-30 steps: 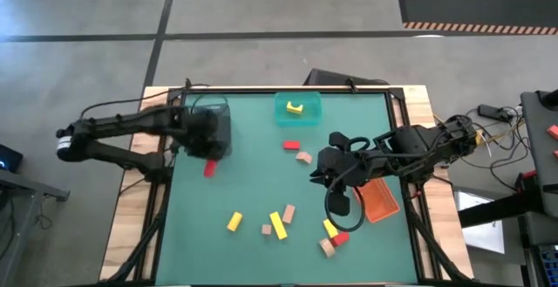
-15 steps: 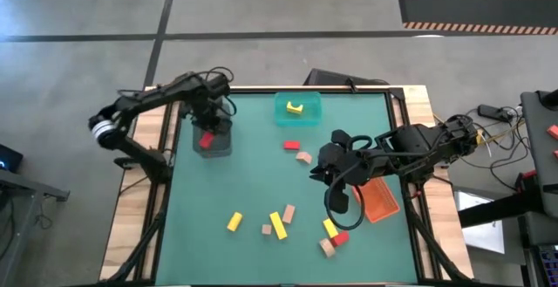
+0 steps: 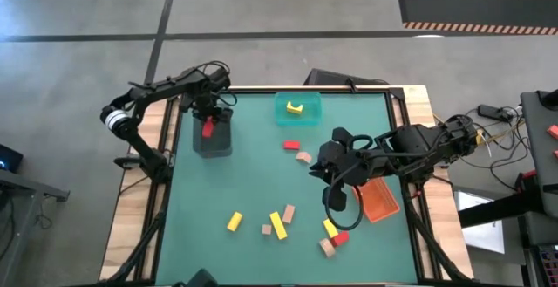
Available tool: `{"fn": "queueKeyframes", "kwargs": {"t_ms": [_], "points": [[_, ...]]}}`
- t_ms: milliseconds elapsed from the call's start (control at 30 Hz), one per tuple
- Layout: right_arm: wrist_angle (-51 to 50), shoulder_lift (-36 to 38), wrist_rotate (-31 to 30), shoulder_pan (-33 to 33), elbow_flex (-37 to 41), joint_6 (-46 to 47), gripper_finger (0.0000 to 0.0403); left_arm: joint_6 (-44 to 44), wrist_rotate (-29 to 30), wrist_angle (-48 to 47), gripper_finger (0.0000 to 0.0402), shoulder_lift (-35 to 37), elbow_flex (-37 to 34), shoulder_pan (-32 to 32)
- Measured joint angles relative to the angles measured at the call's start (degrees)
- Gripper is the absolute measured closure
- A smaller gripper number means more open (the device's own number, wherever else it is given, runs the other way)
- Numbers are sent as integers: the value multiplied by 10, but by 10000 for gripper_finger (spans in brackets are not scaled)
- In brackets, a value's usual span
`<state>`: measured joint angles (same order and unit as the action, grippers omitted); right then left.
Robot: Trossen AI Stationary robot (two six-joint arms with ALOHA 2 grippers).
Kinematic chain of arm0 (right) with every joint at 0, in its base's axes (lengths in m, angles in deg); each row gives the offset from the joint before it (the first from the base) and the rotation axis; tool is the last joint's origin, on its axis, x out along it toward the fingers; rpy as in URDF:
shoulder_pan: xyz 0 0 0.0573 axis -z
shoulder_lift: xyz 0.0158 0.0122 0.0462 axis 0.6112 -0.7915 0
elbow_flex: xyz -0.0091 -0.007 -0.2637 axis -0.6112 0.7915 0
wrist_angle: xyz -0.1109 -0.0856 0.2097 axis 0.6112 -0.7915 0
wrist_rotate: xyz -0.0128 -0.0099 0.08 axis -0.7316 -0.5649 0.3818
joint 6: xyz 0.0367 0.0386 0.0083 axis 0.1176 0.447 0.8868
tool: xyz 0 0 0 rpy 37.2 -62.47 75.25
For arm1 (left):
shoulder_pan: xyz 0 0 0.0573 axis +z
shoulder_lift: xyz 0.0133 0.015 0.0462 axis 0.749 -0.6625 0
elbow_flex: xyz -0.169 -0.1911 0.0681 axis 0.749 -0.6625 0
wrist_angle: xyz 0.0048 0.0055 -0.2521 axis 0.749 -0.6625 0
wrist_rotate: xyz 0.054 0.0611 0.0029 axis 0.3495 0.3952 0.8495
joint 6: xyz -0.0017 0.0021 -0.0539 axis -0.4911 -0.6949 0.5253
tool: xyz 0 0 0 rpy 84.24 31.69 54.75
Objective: Sort & place blocks by color
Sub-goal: Put the red block into the black bin
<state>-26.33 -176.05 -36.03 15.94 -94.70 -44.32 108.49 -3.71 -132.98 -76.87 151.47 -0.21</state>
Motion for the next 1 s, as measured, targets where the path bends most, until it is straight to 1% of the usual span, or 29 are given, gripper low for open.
{"fn": "queueKeyframes", "kwargs": {"t_ms": [367,567,1000], "points": [[0,0,0,0,0,-2,360,21,7,52,268,-4,-28,0],[0,0,0,0,0,-2,360,21,20,55,268,-4,-29,0],[0,0,1,0,0,-2,360,21,21,70,267,-3,-29,0]]}}
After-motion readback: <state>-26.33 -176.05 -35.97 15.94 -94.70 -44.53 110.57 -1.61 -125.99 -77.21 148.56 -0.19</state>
